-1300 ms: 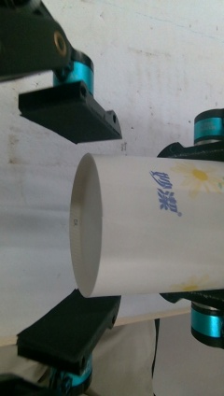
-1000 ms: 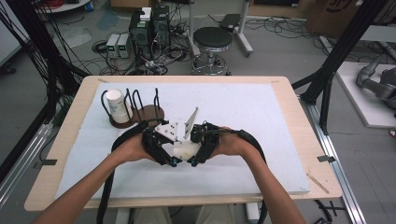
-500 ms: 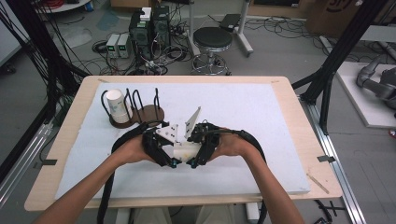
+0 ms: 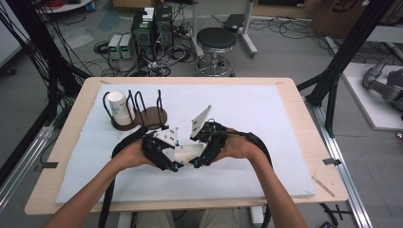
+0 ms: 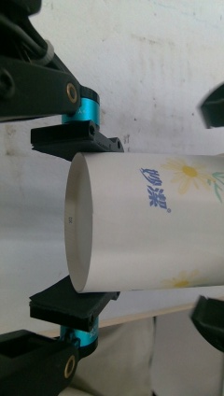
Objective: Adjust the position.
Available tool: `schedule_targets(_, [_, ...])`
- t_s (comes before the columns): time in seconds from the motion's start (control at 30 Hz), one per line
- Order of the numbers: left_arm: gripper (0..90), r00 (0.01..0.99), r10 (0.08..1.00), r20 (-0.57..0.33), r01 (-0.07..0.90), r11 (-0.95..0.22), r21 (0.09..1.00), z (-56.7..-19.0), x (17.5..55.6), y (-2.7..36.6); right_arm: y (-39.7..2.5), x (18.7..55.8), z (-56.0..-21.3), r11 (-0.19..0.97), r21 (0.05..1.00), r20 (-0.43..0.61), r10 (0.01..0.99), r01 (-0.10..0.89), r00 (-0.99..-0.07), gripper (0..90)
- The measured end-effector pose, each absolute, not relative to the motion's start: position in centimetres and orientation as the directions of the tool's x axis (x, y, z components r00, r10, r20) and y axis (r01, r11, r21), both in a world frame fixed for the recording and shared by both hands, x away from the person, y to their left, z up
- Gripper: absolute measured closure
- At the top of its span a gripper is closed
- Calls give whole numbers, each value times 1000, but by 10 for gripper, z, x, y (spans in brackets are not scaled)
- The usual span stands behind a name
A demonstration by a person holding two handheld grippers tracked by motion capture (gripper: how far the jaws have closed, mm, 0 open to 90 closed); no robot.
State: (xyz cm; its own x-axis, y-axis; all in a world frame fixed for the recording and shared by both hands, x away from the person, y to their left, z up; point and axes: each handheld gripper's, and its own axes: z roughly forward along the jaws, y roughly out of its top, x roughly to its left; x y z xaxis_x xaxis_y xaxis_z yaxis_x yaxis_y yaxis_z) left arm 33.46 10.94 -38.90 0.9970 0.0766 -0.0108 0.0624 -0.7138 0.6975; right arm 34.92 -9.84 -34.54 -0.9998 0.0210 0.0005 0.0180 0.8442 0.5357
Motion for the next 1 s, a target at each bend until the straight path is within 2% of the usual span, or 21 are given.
schedule_targets(0.13, [370,995,104,-4,75,-695,715,-398,329,119,-108,348,-345,793,608,14,36,37,-999,144])
schedule_targets(0.4, [370,992,124,0,82,-655,751,-399,324,131,-121,346,-347,747,662,9,73,61,-997,144])
schedule_targets(0.77, [370,987,162,-16,92,-474,876,-406,319,149,-144,343,-349,626,775,28,98,83,-995,144])
schedule_targets(1.0, [370,984,173,-48,97,-292,951,-411,316,159,-156,342,-359,534,838,58,109,108,-992,145])
